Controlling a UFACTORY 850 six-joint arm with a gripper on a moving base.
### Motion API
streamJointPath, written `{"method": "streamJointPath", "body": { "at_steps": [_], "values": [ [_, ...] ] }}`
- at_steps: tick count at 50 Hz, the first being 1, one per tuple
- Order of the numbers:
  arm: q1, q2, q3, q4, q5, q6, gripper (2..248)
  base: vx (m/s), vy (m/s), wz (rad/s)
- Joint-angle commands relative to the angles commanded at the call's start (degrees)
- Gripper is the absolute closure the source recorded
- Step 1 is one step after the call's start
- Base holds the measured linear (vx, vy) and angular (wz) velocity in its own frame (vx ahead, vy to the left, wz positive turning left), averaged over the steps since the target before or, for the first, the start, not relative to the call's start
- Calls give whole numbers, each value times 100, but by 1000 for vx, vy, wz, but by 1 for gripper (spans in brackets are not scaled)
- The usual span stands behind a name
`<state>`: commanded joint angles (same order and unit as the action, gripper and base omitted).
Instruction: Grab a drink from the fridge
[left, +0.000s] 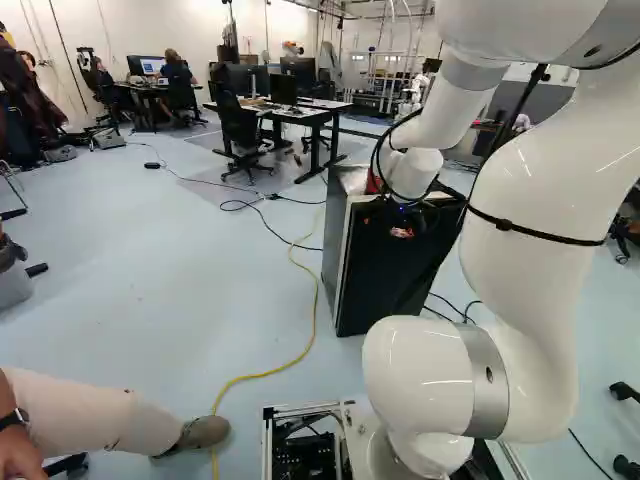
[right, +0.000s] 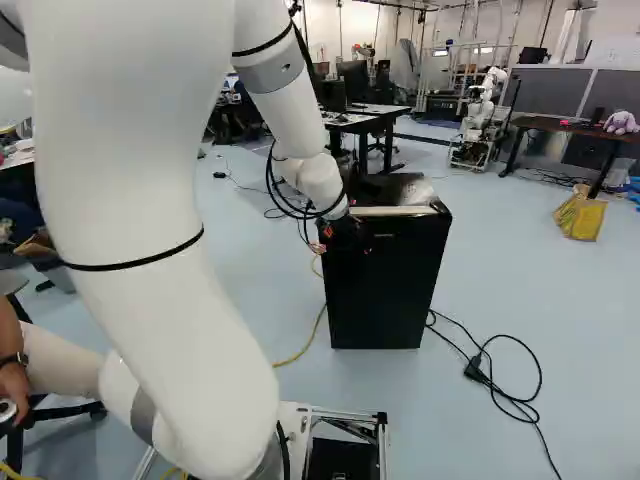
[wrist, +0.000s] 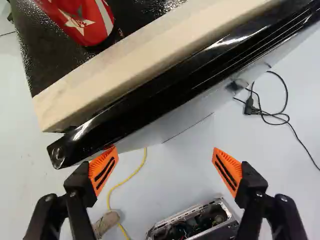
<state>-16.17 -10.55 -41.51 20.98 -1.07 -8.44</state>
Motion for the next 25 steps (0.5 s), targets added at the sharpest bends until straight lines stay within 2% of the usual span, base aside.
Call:
{"method": "streamJointPath", "body": {
  "at_steps": [25],
  "values": [
    [33, -135, -159, 0, 0, 0, 3, 0, 0, 0]
  ]
}}
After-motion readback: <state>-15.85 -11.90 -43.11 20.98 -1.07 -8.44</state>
